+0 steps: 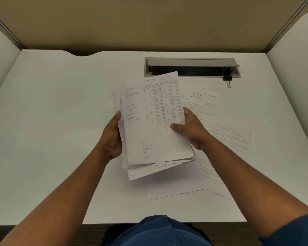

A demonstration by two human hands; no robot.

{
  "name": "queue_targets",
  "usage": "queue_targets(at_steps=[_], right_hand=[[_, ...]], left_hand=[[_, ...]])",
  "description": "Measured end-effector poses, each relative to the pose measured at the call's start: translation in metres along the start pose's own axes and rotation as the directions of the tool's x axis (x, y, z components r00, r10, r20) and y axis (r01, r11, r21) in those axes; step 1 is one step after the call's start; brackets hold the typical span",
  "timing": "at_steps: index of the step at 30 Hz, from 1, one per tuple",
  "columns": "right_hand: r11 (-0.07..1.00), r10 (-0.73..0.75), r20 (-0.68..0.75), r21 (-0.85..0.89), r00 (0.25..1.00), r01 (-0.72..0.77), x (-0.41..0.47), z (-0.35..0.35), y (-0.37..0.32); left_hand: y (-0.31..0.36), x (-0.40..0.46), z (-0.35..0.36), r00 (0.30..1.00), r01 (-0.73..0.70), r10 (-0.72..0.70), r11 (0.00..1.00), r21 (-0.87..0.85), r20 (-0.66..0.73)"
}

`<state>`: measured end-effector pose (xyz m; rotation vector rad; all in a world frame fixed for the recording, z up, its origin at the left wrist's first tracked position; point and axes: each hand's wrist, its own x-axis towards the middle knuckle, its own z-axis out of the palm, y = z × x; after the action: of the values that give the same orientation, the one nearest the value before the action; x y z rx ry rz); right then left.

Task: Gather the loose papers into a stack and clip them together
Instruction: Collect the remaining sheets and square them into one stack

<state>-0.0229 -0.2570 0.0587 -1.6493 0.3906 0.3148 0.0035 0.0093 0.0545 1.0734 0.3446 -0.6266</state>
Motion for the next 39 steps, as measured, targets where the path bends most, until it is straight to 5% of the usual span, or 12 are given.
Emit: queue_targets(at_steps=[5, 10, 15, 22, 26, 31, 36, 39], right_hand=[[0.998, -0.046, 0.062, -0.038, 0.997, 0.048, -0.003, 0.0, -0.005], [0.966, 0.011, 0.148, 0.252, 0.989, -0.049, -0.015, -0.005, -0.016], [0.688, 0.081, 0.318, 0.668, 0.945, -0.284, -0.024, -0.019, 0.003], [0.547, -0.041, 0.399, 0.776, 0.916, -0.314, -0.036, 0.023, 0.019], [0.611, 0.088, 0.135, 0.775, 0.987, -0.161, -0.037, 0.055, 0.013], [0.687, 0.157, -0.096, 0.726, 0.983, -0.039, -0.027, 0.06, 0.017], [0.812, 0.074, -0.121, 0.584, 0.99, 0.011, -0.017, 0.022, 0.008], [0.859, 0.034, -0.104, 0.511, 0.994, 0.024, -0.016, -0.001, 0.001]], left_hand=[[-0.002, 0.0, 0.003, 0.996, -0.02, 0.035, 0.984, 0.175, -0.079], [-0.003, 0.003, 0.001, 0.987, -0.065, 0.083, 0.988, 0.139, -0.135], [-0.004, 0.005, -0.001, 0.962, -0.137, 0.148, 0.988, 0.064, -0.23], [-0.006, 0.006, 0.01, 0.917, -0.24, 0.202, 0.968, -0.071, -0.344], [-0.008, 0.003, 0.023, 0.903, -0.291, 0.225, 0.947, -0.136, -0.365], [-0.012, 0.0, 0.034, 0.914, -0.316, 0.245, 0.929, -0.19, -0.323], [0.023, -0.001, -0.002, 0.958, -0.258, 0.204, 0.921, -0.293, -0.2], [0.052, -0.008, -0.034, 0.957, -0.27, 0.254, 0.957, -0.108, -0.14]])
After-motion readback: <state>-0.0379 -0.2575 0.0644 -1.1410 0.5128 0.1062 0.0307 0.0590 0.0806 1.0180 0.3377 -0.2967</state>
